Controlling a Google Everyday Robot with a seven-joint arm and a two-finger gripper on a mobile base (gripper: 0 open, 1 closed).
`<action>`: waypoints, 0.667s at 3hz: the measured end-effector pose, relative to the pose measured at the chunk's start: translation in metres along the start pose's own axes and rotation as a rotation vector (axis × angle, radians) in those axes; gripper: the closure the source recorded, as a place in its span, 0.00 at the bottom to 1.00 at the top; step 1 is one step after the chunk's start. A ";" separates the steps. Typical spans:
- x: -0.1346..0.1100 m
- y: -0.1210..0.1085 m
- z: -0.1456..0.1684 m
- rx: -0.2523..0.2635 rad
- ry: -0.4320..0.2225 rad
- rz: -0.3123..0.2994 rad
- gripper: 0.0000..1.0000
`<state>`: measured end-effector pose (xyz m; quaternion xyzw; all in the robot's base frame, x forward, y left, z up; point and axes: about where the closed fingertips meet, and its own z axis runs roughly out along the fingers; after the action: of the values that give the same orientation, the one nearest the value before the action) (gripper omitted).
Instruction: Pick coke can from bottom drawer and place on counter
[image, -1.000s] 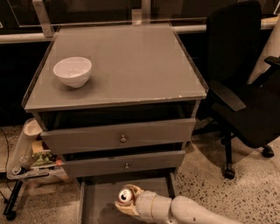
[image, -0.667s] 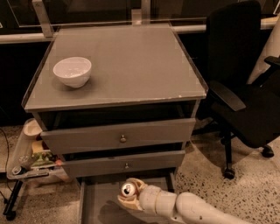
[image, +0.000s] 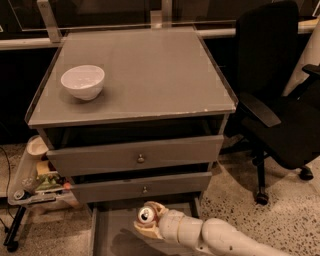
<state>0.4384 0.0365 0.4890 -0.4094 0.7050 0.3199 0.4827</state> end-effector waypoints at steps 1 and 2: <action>-0.035 0.001 -0.015 0.007 -0.031 -0.009 1.00; -0.069 -0.006 -0.029 0.015 -0.054 -0.025 1.00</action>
Offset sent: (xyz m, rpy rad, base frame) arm 0.0164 -0.0200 0.1163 0.0476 -0.0788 -0.0221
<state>0.4456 0.0275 0.5636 -0.4058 0.6888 0.3194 0.5087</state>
